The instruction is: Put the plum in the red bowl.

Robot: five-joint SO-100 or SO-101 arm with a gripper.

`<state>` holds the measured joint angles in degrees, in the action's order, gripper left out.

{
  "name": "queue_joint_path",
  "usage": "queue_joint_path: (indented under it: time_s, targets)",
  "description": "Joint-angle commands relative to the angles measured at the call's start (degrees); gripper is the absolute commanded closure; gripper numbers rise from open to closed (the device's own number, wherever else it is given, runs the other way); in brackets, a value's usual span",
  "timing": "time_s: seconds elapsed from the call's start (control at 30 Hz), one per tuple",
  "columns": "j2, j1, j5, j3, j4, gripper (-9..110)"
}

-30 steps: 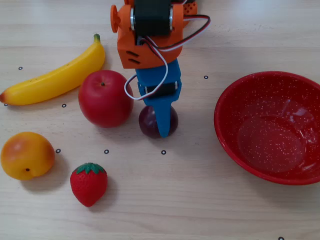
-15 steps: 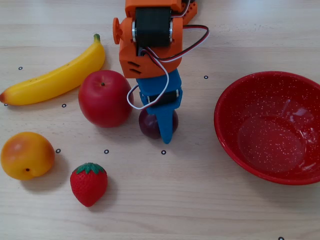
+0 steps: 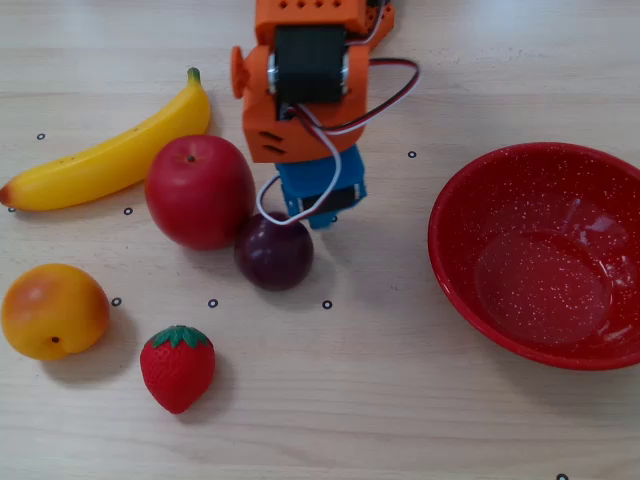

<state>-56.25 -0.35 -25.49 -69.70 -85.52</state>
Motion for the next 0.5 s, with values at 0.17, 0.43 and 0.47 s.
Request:
queue_joint_path:
  time_s: [0.17,0.43,0.47]
  targets:
    - [-7.2,-1.6,0.0,4.5,-4.5,101]
    - [-11.8,0.6,5.1,10.1,-7.8,82]
    - [-12.1,0.8,6.4,11.0,-8.1,79]
